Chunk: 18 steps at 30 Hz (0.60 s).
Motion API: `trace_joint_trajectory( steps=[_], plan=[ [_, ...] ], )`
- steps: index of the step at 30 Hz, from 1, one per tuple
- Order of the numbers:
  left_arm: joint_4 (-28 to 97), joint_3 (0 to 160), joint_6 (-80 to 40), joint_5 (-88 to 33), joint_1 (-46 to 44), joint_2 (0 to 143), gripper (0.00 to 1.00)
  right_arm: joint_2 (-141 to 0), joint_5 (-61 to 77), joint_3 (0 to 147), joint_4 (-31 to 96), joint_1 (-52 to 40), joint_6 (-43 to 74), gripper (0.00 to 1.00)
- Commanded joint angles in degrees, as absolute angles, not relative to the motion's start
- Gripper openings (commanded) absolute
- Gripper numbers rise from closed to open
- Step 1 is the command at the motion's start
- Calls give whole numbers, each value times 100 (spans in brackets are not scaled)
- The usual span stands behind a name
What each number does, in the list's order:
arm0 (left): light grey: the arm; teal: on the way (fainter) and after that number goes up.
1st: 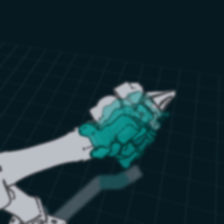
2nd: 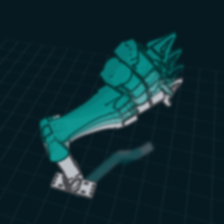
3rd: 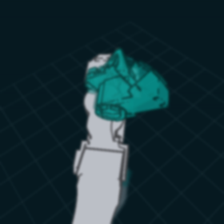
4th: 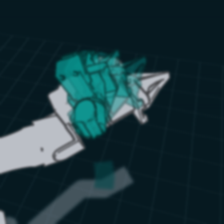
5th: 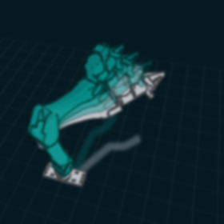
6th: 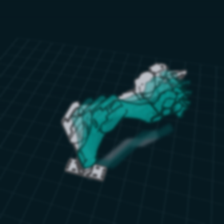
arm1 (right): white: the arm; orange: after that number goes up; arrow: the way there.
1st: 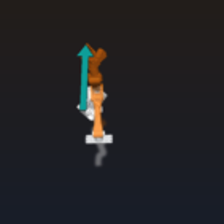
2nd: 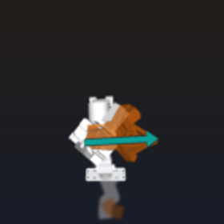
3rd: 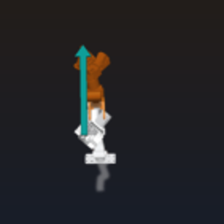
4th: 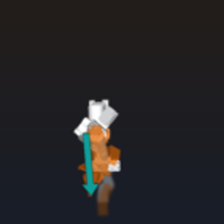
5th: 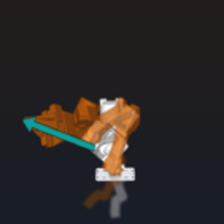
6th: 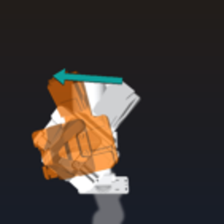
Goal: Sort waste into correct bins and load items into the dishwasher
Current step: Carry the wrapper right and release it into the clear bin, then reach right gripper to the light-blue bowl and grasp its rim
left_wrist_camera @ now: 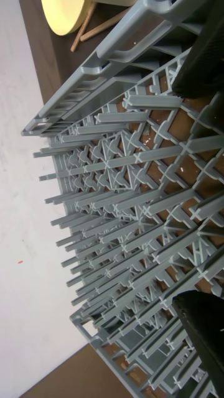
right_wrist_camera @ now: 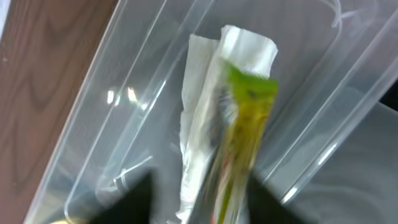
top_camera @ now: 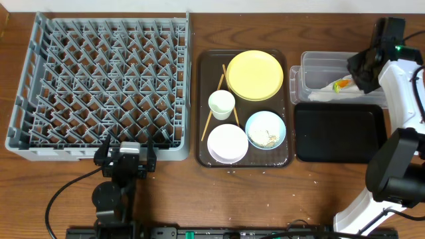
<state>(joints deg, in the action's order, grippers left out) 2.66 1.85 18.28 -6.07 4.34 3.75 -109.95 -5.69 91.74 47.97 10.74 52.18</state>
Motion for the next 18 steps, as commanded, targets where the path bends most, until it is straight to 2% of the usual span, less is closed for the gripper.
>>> trace_joint_trajectory(
  steps=[1, 3, 5, 12, 18],
  plan=[
    [357, 30, 1903, -690, 416, 366, 99, -10910, -294, 9194, 4755, 1070, 4609, 71],
    [357, 30, 1903, -687, 416, 366, 99, -10801, -84, 9207, 4757, 1070, 4298, 78],
    [357, 30, 1900, -687, 416, 366, 99, -10600, 183, 9216, 4751, 1063, 3909, 79],
    [357, 30, 1903, -687, 416, 366, 99, -9660, 1859, 9216, 4925, 644, 2287, 77],
    [357, 30, 1903, -687, 416, 366, 99, -9463, 1601, 9203, 5848, -576, 2051, 73]
  ],
)
